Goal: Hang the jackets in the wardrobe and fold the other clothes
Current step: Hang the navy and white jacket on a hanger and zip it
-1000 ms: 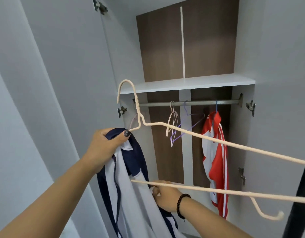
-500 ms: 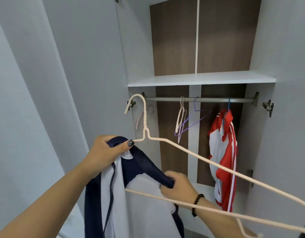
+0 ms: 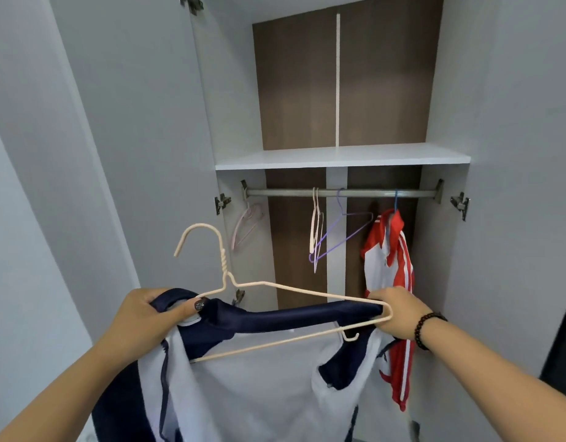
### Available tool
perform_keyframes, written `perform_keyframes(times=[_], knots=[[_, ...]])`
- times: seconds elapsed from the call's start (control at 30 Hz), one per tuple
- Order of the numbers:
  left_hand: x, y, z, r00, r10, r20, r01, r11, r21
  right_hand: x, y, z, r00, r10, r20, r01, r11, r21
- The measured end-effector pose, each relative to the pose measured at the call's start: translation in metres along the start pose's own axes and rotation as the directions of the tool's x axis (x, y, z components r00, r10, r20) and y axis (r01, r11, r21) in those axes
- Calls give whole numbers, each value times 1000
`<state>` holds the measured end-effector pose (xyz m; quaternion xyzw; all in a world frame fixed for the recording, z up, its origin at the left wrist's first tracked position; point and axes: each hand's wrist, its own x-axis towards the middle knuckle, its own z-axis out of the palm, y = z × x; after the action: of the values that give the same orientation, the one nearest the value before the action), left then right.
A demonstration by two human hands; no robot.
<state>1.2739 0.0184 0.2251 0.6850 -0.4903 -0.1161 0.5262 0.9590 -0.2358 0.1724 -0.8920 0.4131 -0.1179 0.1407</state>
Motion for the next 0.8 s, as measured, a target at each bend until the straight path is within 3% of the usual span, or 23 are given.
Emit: perform_keyframes(times=[0.07,0.27,0.4,0.63,0.7,0.8], knots=[[-3,-5,0,1000,-14,21,14,1000,-1,4,0,-5,999,43,4,-43,999,-33],[-15,-23,10,999,-39,38,37,998,44,13,-15,-17,970,137,-200,-114,986,120],[-20,-36,27,998,-60,-20,62,995,76,8,-21,-27,978,130,-166,-146,985,-91],[-19,-34,47,998,-58,-21,60,991,118,-11,-14,-30,971,205,-125,-238,888,-393],[-17,-30,49,999,-38,-24,41,988,152,-17,-12,-27,961,250,-121,-276,903,-330],[-15,-22,55,1000,-22,-3,22,979,204,-23,-10,-28,942,316,-112,-324,944,-62]])
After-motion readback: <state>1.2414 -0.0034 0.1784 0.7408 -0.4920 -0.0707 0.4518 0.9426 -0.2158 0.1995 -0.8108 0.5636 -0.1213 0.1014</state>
